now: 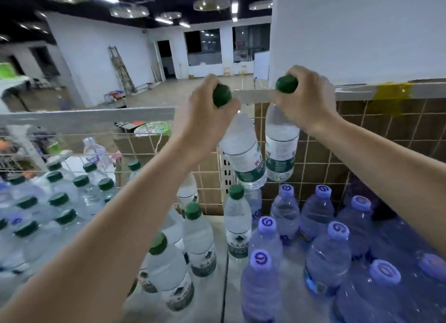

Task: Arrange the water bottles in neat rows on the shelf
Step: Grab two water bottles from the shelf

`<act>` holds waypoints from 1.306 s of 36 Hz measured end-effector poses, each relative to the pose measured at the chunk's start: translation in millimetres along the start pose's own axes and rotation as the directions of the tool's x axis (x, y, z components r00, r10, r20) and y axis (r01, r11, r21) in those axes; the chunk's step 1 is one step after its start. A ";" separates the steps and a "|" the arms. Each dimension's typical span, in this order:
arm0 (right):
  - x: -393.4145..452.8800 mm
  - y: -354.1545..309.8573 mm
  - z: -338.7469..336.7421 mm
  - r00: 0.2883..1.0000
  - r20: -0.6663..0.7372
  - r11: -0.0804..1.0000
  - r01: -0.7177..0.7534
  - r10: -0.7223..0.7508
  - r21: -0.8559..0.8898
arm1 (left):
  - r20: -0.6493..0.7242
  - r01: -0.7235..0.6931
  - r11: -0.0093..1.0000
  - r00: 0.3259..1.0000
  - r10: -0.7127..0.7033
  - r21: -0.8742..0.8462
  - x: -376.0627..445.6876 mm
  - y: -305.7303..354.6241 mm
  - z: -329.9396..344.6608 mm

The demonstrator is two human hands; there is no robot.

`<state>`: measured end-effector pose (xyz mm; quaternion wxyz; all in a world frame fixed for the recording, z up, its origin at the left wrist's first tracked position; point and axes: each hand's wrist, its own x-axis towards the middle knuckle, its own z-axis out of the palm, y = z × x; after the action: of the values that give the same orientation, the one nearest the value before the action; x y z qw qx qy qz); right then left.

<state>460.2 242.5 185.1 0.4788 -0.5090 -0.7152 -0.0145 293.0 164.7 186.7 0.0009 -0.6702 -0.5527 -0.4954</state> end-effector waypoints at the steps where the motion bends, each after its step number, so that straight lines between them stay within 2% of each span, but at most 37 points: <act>1: 1.0 -9.1 -2.7 1.000 -0.027 1.000 0.009 -0.009 0.014 | -0.049 -0.006 0.999 0.999 0.004 -0.041 -0.2 4.0 -10.0; 3: 2.2 -26.2 -7.6 0.997 -0.072 0.998 0.029 -0.025 0.048 | -0.139 -0.017 0.995 0.990 0.004 -0.097 0.9 10.1 -32.6; 6: 3.2 -50.6 -11.7 0.992 -0.113 0.991 0.064 -0.050 0.118 | -0.237 -0.010 0.998 0.971 -0.006 -0.064 0.2 14.6 -69.3; 11: 1.1 -96.6 -1.6 0.987 -0.119 0.969 0.135 -0.112 0.209 | -0.320 -0.035 0.999 0.946 0.044 0.035 -9.6 9.9 -122.9; 18: -7.6 -176.0 30.7 0.981 -0.124 0.925 0.184 -0.151 0.333 | -0.376 -0.032 0.997 0.925 0.053 0.064 -28.3 -18.5 -190.8; 23: -21.1 -236.1 58.7 0.972 -0.165 0.875 0.225 -0.170 0.429 | -0.367 -0.019 0.992 0.928 0.065 0.128 -46.5 -45.6 -247.0; 34: -56.0 -353.9 142.8 0.976 -0.132 0.871 0.214 -0.172 0.443 | -0.422 0.091 0.947 0.905 0.051 0.308 -61.3 -141.8 -366.3; 41: -61.3 -394.0 185.8 0.976 -0.103 0.898 0.219 -0.194 0.381 | -0.413 0.150 0.941 0.911 -0.011 0.304 -60.2 -203.6 -396.6; 47: -51.0 -410.6 220.2 0.969 -0.093 0.901 0.246 -0.227 0.358 | -0.374 0.176 0.925 0.927 -0.040 0.337 -49.7 -253.3 -395.5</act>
<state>9.2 120.2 221.9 0.5776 -0.3194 -0.7497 0.0488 -152.0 9.5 216.6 0.1987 -0.5241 -0.6618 -0.4978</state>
